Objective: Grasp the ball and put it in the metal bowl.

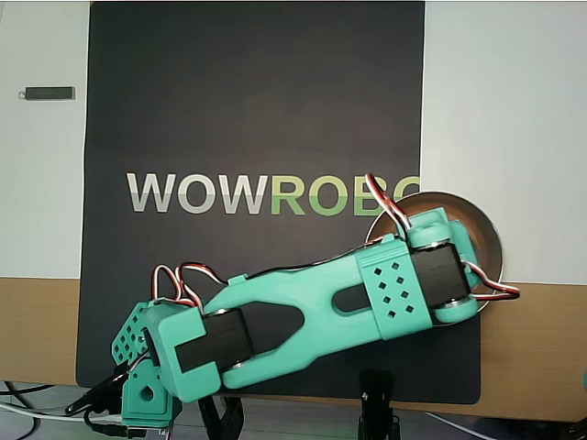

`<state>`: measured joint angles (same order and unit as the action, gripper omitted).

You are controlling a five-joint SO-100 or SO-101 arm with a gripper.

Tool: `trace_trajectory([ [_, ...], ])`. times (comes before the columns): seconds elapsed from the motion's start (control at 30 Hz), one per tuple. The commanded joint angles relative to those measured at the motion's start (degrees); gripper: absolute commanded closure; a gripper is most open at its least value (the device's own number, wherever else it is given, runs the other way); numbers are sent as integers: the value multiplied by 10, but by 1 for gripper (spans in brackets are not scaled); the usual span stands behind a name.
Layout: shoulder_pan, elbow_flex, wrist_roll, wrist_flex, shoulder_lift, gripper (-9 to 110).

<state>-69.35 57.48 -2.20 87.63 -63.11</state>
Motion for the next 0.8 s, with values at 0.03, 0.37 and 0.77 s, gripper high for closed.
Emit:
trace_trajectory([
  [0.03, 21, -15, 3, 16, -47, 102],
  [0.37, 86, -14, 9, 67, -90, 102],
  [0.77, 207, 38, 71, 62, -157, 102],
])
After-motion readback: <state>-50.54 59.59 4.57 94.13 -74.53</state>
